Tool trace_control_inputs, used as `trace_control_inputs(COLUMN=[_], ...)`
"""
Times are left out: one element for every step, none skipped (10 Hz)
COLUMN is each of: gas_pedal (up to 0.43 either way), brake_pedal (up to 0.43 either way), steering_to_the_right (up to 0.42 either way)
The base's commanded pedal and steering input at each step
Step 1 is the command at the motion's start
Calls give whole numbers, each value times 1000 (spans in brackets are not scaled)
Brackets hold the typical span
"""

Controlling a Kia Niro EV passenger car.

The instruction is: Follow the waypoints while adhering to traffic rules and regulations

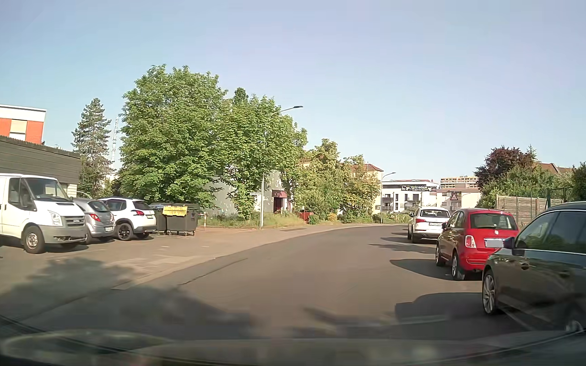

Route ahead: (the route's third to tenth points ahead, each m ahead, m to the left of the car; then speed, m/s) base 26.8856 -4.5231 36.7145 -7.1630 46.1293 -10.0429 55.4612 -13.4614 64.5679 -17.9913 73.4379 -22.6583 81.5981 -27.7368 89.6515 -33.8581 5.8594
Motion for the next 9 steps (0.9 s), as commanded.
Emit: trace_control_inputs(gas_pedal=[220,220,220,220,220,220,220,220,220], brake_pedal=[30,30,30,30,30,30,30,30,30], steering_to_the_right=[61,61,60,57,56,55,53,47,44])
